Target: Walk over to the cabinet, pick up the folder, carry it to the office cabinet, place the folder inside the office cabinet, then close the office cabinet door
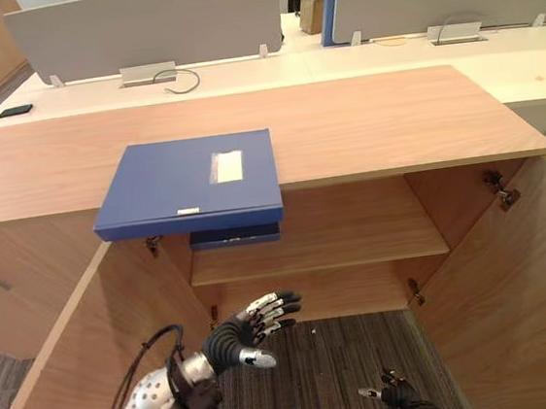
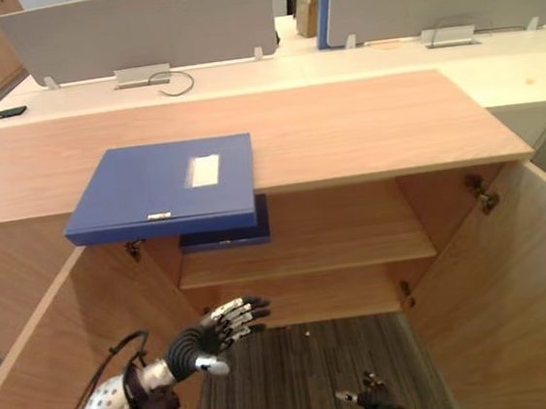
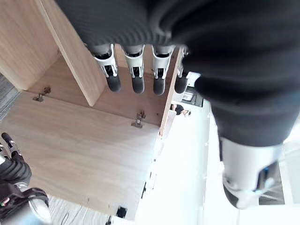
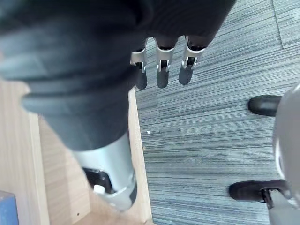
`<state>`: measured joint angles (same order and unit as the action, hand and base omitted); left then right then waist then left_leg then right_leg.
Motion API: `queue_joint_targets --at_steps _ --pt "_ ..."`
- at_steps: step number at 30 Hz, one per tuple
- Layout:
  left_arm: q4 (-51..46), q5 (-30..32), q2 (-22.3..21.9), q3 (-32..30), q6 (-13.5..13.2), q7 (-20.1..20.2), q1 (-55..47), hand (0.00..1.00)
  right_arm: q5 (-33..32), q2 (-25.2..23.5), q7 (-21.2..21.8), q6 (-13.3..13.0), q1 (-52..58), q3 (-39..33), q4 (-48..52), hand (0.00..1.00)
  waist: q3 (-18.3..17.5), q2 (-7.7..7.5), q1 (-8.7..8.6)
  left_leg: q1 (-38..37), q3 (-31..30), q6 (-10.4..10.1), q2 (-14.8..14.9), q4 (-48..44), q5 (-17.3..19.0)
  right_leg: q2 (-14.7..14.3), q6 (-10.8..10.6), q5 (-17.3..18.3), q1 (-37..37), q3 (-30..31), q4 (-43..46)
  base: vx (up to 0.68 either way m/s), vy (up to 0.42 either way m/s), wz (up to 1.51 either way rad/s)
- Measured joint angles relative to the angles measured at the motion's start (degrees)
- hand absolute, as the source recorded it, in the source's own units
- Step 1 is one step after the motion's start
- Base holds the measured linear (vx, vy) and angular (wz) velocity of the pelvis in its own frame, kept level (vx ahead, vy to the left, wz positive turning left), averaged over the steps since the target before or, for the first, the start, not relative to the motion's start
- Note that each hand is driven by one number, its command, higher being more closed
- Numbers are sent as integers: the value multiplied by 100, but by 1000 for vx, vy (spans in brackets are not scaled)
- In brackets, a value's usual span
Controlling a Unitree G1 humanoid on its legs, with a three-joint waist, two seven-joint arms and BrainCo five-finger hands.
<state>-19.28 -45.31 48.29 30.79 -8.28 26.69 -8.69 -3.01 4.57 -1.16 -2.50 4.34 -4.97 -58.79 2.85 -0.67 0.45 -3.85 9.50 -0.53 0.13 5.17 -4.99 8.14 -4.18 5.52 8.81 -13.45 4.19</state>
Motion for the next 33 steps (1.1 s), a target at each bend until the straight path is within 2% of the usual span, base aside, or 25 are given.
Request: queue_joint_targets --at_steps 3,5,7,9,10,12,13,15,16,18,20,21,22,23,24,27,33 --pt "-303 -415 615 121 82 303 421 0 110 5 87 1 90 3 -77 0 -27 42 -6 34 -15 -37 -27 13 -7 -6 12 -2 -7 117 -100 -132 7 0" --pt "-635 -659 775 -62 102 472 620 0 195 83 117 -14 96 7 -73 0 -52 112 -47 93 -60 -40 -19 14 -42 -14 37 -8 -52 127 -128 -161 5 1" --pt "-897 -727 774 -500 97 494 612 0 194 159 118 -49 134 7 -74 0 -72 158 -51 93 -73 -58 0 15 -98 -28 61 7 -55 127 -131 -126 7 3" --pt "-1078 -723 692 -1231 -14 435 563 0 190 208 117 -80 194 8 -81 0 -78 163 -19 95 -92 -83 25 16 -142 -58 62 7 -55 124 -130 -56 -12 3" --pt "-1092 -710 494 -1751 -207 287 512 0 187 229 113 -110 213 8 -119 0 -80 161 0 97 -106 -77 32 16 -162 -86 63 7 -55 121 -130 0 0 0" --pt "-1100 -509 172 -2384 -501 -134 486 0 174 271 110 -121 230 8 -220 0 -88 152 58 108 -132 -64 29 16 -189 -127 65 6 -53 107 -132 -4 -28 4" --pt "-1117 -394 132 -2533 -556 -256 470 0 170 283 110 -121 245 6 -228 0 -91 149 79 114 -142 -65 29 16 -192 -131 64 4 -50 100 -129 21 -25 7" --pt "-1247 610 79 -2955 -789 -861 317 0 92 310 98 -121 260 -8 -314 0 -122 137 132 166 -195 -67 24 13 -206 -140 41 -16 -77 66 -131 31 -21 9" --pt "-1275 1020 17 -3034 -824 -1056 303 0 51 313 95 -120 258 -14 -347 0 -127 134 149 176 -209 -68 22 12 -210 -140 41 -17 -80 54 -132 31 -19 9" --pt "-1308 2210 -468 -3164 -939 -1662 301 0 -42 307 81 -117 253 -53 -432 0 -128 127 212 178 -249 -72 20 7 -216 -144 48 -12 -59 40 -143 20 -16 7" --pt "-1320 2840 -997 -3191 -1011 -2021 303 0 -47 287 60 -117 241 -53 -448 0 -127 125 224 174 -265 -76 23 2 -224 -150 62 -3 -45 30 -140 -10 -11 5" --pt "-1320 3610 -1304 -3189 -1026 -2428 316 0 -46 261 23 -118 223 -53 -448 0 -127 122 220 167 -270 -80 30 8 -230 -156 76 5 -49 27 -126 -45 -13 3" --pt "-1320 3945 -1430 -3188 -1026 -2600 326 0 -46 254 -2 -118 215 -53 -449 0 -127 122 217 166 -273 -81 34 10 -233 -161 80 8 -50 27 -120 -54 -10 1" --pt "-1319 4697 -1609 -3179 -1026 -2947 363 0 -45 248 -54 -119 212 -52 -449 0 -126 120 214 165 -275 -84 46 12 -243 -171 87 13 -59 27 -102 -58 -10 0" --pt "-1318 4964 -1659 -3171 -1026 -3061 387 0 -45 248 -73 -119 212 -51 -450 0 -125 119 213 165 -275 -86 52 12 -248 -174 115 30 -68 28 -86 -47 -7 0" --pt "-1140 6475 -1674 -3034 -1033 -3640 656 0 -38 247 -189 -119 214 -41 -450 0 -115 103 203 163 -270 -96 89 15 -282 -200 129 38 -103 43 -26 -65 -9 -2" --pt "-282 7926 -1570 -2763 -984 -4267 1062 0 -34 253 -307 -124 216 0 -442 0 -99 78 154 146 -213 -108 131 19 -308 -230 145 28 -146 110 -9 -43 -1 -6"
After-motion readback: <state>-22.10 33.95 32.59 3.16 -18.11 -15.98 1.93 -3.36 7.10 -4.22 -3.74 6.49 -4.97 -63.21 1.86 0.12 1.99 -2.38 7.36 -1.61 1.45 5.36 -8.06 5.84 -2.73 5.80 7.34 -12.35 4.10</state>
